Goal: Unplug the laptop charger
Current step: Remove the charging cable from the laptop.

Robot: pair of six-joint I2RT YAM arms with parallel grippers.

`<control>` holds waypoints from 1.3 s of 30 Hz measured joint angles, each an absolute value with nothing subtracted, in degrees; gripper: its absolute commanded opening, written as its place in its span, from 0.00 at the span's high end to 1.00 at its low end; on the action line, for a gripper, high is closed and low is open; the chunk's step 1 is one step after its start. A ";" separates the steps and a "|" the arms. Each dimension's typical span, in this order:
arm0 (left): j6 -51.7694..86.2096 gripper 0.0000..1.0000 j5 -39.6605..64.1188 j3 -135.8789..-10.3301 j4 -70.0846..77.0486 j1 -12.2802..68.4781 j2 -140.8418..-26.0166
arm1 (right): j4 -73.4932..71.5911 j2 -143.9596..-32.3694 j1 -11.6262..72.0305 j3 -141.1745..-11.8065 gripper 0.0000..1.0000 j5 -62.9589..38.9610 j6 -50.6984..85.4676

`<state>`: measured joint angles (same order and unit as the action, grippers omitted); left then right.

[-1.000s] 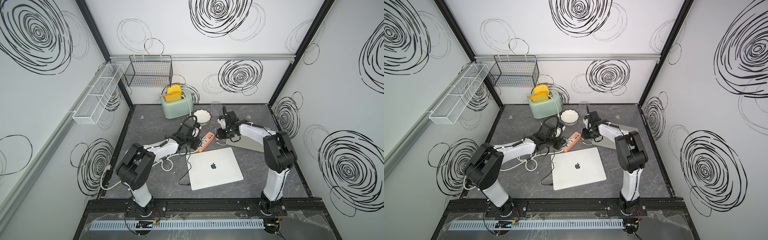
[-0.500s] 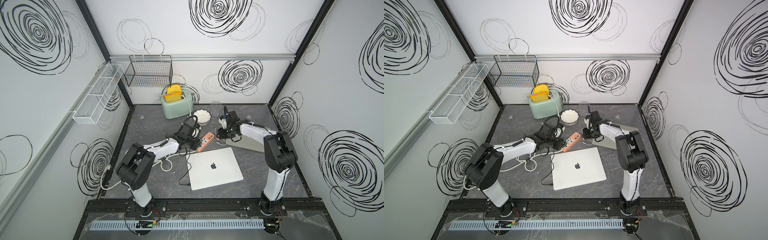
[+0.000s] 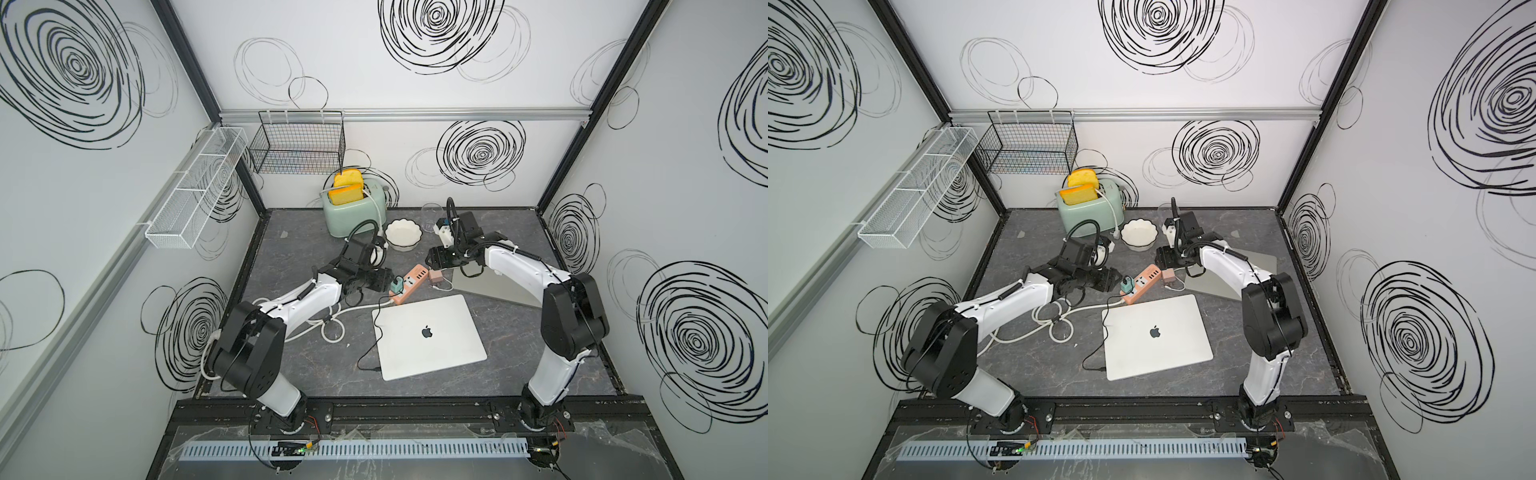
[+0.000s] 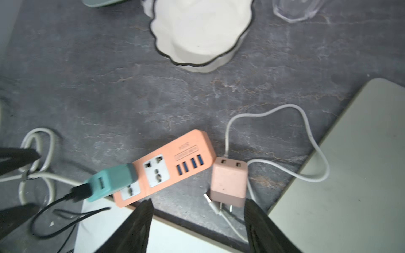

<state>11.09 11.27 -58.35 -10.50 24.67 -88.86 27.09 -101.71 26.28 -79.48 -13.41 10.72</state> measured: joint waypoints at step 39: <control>51.42 0.59 17.50 -17.87 -23.31 38.83 -51.72 | 13.74 -90.54 45.41 -51.72 0.10 -29.23 8.60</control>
<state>51.42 17.50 -17.87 -23.31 38.83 -51.72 13.74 -90.54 45.41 -51.72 -29.23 8.60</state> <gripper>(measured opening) 0.442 0.894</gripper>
